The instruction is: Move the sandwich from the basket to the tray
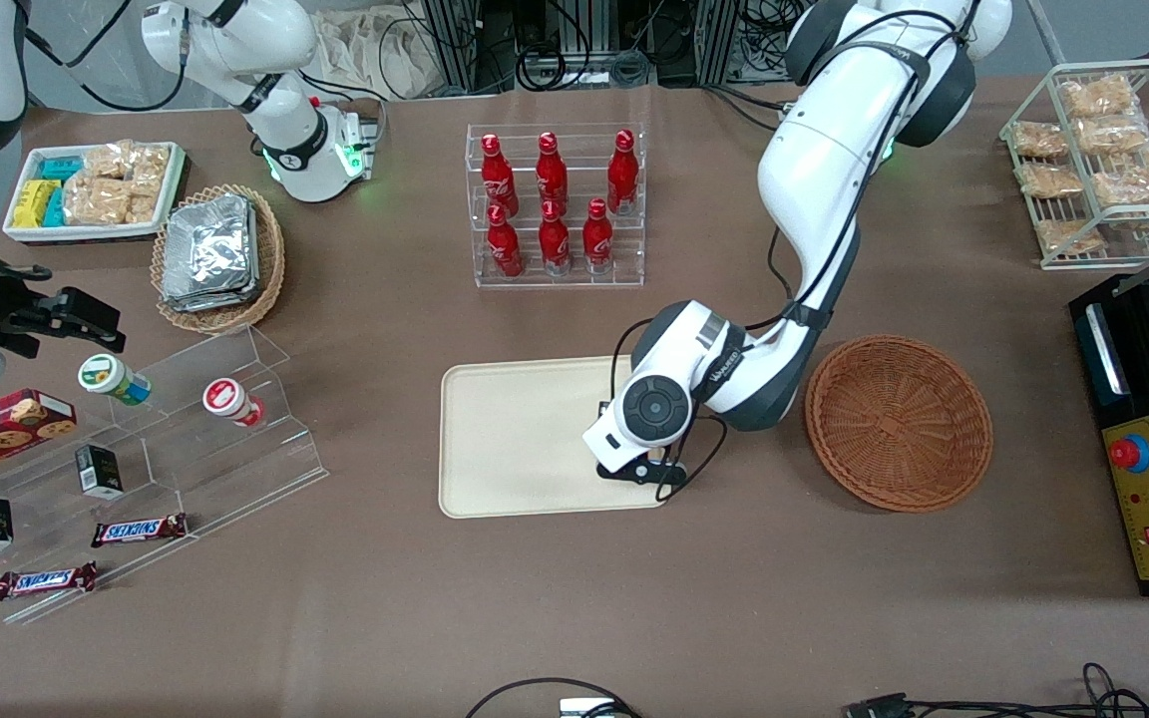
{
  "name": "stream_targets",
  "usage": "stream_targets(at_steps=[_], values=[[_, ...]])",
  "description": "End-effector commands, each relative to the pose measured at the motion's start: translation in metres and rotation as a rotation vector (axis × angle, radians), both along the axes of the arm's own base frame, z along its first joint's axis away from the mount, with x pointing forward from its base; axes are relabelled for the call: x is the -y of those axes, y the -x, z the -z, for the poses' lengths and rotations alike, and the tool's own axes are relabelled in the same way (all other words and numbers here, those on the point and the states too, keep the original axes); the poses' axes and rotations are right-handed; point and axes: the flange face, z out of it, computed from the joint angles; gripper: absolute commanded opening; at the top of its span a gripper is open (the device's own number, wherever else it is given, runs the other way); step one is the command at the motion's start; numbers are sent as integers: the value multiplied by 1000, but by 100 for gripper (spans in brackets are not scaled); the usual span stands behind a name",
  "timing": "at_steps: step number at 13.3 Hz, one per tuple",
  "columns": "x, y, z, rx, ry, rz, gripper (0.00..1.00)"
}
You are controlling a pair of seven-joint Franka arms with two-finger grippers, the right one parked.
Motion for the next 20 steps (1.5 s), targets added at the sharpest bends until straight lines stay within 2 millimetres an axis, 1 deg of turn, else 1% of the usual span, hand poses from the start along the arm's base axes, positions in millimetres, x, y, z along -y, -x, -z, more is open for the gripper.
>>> stream_targets(at_steps=[1,2,6,8,9,10,11,12,13,15,16,18,19,20], values=[[5,-4,-4,18,-4,-7,96],[5,-4,-4,18,-4,-7,100],[4,-5,-6,19,-4,-10,100],[1,-7,-16,25,-5,-15,100],[-5,-12,-29,31,-4,-24,100],[-9,-13,-48,32,-7,-26,100],[-15,-12,-71,31,-19,-25,100],[-27,-13,-102,39,-36,-33,100],[-54,-20,-130,34,-78,-64,100],[-103,-22,-193,32,-142,-108,100],[-135,-23,-224,36,-175,-155,100],[-184,-13,-287,37,-203,-226,100],[-203,-4,-315,36,-205,-233,100],[-221,4,-338,27,-200,-218,100]])
